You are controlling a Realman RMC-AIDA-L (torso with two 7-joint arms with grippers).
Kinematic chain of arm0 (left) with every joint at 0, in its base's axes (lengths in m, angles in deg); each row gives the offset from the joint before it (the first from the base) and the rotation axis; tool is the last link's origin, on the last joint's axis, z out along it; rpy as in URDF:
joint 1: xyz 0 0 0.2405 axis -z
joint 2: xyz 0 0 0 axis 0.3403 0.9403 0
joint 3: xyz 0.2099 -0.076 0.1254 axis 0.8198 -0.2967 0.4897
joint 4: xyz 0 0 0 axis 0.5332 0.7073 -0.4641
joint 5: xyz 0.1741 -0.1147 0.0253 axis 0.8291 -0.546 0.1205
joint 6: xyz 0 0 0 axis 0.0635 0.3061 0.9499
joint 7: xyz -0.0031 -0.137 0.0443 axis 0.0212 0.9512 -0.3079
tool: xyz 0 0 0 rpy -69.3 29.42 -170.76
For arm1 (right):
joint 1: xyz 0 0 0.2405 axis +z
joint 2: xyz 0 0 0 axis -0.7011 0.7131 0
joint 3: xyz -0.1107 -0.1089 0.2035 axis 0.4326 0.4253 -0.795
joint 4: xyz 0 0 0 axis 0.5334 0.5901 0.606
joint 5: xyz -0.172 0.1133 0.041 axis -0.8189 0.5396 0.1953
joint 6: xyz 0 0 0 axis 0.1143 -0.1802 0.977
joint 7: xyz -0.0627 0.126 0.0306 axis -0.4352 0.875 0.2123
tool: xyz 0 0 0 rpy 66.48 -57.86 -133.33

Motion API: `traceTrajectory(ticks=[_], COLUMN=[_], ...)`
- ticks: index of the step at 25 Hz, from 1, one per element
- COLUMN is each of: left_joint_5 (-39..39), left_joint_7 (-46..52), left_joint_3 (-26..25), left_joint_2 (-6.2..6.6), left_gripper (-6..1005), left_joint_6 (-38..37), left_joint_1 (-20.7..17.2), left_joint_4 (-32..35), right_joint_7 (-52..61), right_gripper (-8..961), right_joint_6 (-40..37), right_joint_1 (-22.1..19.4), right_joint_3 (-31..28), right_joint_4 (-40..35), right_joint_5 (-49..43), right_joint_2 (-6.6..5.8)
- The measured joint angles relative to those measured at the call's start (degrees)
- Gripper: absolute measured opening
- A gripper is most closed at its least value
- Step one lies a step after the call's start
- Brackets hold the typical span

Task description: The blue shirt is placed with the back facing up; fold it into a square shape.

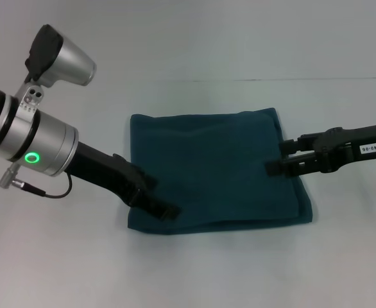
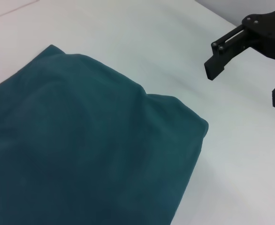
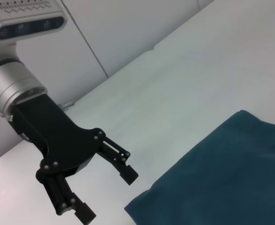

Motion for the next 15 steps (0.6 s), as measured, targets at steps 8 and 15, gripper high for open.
traceTrajectory(ticks=[8,15], left_joint_5=[0.04,0.08], left_joint_7=[0.08,0.11], left_joint_3=[0.06,0.05], left_joint_2=[-0.02,-0.22], left_gripper=[934,934], left_joint_6=[0.67,0.85], left_joint_1=[0.23,0.1], left_joint_4=[-0.28,-0.18], right_joint_7=[0.04,0.0], right_gripper=[915,915], right_joint_6=[-0.05,0.06], right_joint_1=[0.24,-0.01], right_joint_3=[0.43,0.04], right_joint_4=[-0.06,-0.39], right_joint_5=[-0.29,-0.27], right_joint_2=[-0.03,-0.04])
